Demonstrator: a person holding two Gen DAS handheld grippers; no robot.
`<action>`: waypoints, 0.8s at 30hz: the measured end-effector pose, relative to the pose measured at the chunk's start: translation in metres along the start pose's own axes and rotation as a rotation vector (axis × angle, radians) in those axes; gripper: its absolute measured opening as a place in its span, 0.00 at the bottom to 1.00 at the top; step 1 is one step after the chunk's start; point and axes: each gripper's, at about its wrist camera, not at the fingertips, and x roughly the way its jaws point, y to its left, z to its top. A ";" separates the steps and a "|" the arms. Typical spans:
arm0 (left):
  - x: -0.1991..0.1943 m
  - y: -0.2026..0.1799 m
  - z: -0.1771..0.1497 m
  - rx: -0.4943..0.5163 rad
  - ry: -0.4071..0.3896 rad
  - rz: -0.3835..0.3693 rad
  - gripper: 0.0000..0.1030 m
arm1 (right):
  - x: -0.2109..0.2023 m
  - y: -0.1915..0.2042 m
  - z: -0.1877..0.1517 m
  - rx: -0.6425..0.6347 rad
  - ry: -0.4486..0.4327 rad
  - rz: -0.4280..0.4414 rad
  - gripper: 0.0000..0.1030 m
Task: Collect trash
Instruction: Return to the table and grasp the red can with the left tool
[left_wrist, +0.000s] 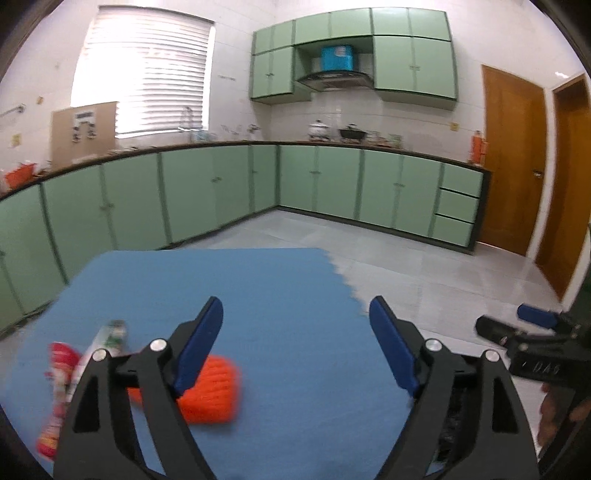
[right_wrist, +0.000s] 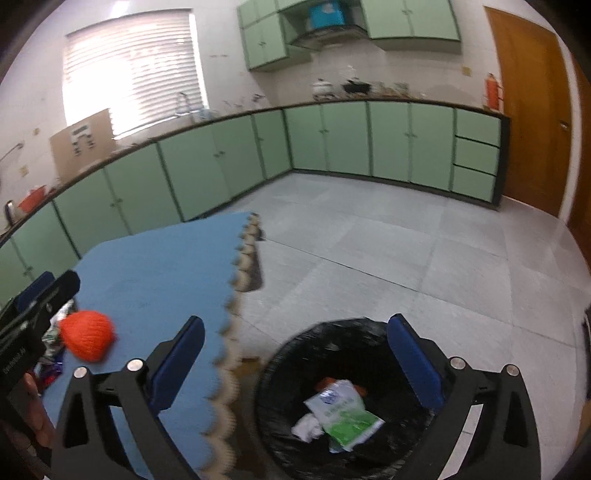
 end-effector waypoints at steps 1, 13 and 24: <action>-0.006 0.007 0.001 0.001 -0.005 0.018 0.79 | 0.000 0.008 0.001 -0.009 -0.005 0.011 0.94; -0.063 0.107 -0.026 -0.020 0.033 0.286 0.80 | 0.002 0.098 -0.013 -0.094 -0.018 0.139 0.94; -0.075 0.154 -0.076 -0.021 0.108 0.369 0.80 | 0.005 0.158 -0.028 -0.174 0.004 0.200 0.94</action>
